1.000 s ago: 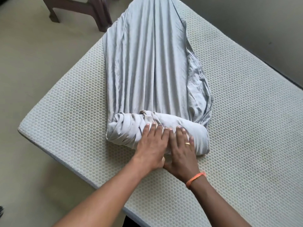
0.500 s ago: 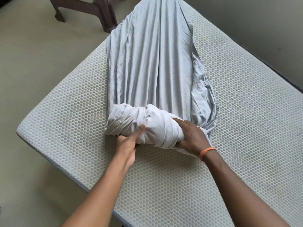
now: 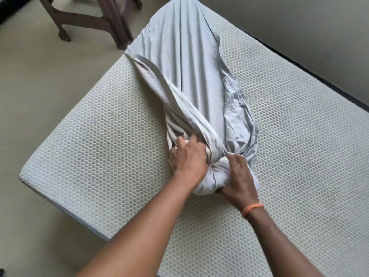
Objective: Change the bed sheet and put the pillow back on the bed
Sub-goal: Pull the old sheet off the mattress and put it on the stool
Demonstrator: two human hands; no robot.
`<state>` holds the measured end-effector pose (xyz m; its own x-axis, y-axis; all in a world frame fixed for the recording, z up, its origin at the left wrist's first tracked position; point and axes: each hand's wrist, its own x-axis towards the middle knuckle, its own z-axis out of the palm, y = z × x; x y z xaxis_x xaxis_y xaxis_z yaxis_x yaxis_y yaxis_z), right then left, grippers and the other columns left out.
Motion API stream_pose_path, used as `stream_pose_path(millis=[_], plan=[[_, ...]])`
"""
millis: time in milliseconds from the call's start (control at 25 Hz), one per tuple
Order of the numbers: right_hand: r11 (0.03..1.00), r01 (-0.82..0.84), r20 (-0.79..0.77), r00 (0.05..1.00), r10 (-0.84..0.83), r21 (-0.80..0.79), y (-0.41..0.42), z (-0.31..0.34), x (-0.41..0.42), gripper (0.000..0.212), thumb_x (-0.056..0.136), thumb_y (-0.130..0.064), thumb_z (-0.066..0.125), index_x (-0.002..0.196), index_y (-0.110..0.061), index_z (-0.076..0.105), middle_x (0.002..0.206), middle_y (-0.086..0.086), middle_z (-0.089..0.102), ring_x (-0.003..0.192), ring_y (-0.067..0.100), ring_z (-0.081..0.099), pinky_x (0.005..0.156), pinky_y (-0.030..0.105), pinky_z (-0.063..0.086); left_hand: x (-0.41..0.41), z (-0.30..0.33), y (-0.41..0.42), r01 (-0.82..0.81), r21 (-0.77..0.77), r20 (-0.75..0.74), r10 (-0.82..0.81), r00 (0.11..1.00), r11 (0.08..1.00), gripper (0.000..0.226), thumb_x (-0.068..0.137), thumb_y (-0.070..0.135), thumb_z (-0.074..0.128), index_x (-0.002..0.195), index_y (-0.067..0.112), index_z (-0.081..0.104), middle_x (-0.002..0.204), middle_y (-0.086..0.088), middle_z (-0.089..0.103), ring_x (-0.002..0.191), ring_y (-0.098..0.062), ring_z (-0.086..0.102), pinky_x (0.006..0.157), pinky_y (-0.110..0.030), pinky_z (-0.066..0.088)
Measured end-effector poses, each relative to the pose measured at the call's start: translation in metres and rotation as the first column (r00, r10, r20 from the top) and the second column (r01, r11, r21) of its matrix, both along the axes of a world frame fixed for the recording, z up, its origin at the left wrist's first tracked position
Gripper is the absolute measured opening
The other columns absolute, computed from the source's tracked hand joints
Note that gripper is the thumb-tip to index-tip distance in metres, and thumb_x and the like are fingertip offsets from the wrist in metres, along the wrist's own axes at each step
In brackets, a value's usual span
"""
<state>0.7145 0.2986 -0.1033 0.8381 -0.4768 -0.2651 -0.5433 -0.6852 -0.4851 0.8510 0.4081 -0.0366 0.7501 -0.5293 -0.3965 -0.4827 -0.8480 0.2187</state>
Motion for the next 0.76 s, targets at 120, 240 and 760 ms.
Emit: stream_pose_path(millis=[120, 240, 760], plan=[[0.644, 0.747, -0.264, 0.662, -0.701, 0.163, 0.030, -0.005, -0.035, 0.105, 0.045, -0.025, 0.089, 0.137, -0.026, 0.040, 0.132, 0.017, 0.041, 0.101, 0.024, 0.048, 0.089, 0.038, 0.051, -0.017, -0.006, -0.020, 0.187, 0.176, 0.024, -0.194, 0.981, 0.966, 0.033, 0.093, 0.019, 0.048, 0.124, 0.020, 0.061, 0.128, -0.002, 0.050, 0.120, -0.033, 0.037, 0.092, -0.053, 0.042], [0.080, 0.717, -0.380, 0.457, -0.805, 0.693, 0.023, -0.018, -0.026, 0.109, 0.025, -0.005, 0.079, 0.131, -0.013, 0.052, 0.128, 0.022, 0.057, 0.104, 0.036, 0.061, 0.077, 0.038, 0.055, -0.020, -0.006, -0.026, 0.235, 0.211, -0.009, -0.239, 0.971, 0.949, 0.036, 0.093, 0.019, 0.049, 0.128, 0.018, 0.057, 0.135, -0.007, 0.043, 0.129, -0.040, 0.030, 0.097, -0.064, 0.037], [0.837, -0.535, -0.188, 0.815, 0.548, 0.119, 0.112, 0.003, 0.055, 0.024, 0.078, -0.026, 0.060, 0.097, -0.013, 0.061, 0.092, 0.014, 0.066, 0.084, 0.031, 0.065, 0.066, 0.035, 0.041, -0.110, -0.047, 0.148, -0.683, 0.122, -0.743, 0.523, 0.418, 0.720, 0.044, 0.066, 0.016, 0.055, 0.108, 0.010, 0.068, 0.108, -0.008, 0.070, 0.111, -0.028, 0.065, 0.089, -0.032, 0.054]])
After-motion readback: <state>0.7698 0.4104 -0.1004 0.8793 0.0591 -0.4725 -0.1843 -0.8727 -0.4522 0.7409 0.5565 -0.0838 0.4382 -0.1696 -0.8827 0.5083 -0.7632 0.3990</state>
